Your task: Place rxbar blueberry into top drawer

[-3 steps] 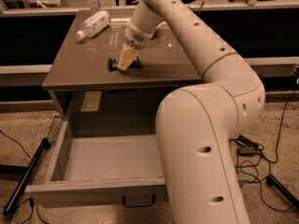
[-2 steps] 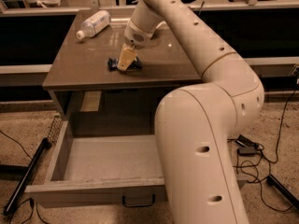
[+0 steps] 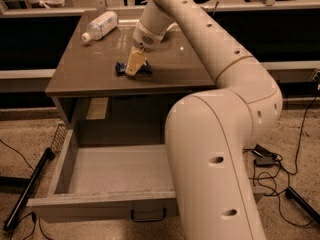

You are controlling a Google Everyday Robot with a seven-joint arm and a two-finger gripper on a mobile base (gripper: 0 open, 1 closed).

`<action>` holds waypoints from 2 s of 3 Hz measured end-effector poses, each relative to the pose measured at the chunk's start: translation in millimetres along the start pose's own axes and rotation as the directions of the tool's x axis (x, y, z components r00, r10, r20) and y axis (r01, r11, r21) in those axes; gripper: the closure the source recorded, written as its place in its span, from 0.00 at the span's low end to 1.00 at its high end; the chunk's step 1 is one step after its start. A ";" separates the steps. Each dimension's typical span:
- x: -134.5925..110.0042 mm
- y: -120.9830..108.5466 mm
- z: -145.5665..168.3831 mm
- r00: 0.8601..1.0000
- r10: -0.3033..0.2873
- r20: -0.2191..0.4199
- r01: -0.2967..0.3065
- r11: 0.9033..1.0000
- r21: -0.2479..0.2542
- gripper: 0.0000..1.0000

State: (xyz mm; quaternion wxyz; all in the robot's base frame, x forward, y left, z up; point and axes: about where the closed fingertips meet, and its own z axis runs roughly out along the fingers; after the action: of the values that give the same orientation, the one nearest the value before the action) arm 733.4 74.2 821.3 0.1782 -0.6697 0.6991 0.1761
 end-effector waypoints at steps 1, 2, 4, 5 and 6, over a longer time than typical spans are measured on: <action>0.0 0.0 0.0 1.000 0.000 0.000 0.000 1.000 0.000 1.00; 0.6 0.9 -2.9 1.000 0.000 0.005 0.000 1.000 0.004 1.00; -0.4 66.2 -134.0 0.979 -0.049 0.197 0.001 0.972 0.235 1.00; -15.5 124.0 -184.2 0.947 -0.111 0.302 0.003 0.941 0.337 1.00; 51.7 187.8 -163.9 0.949 -0.083 0.304 -0.013 0.954 0.301 1.00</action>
Offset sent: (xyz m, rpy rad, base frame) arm -0.1414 -0.1469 0.1409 0.3506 -0.2495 -0.1258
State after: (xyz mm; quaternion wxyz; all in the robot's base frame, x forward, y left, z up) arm 541.5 -42.7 940.9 0.3894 -0.6107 0.6684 0.1691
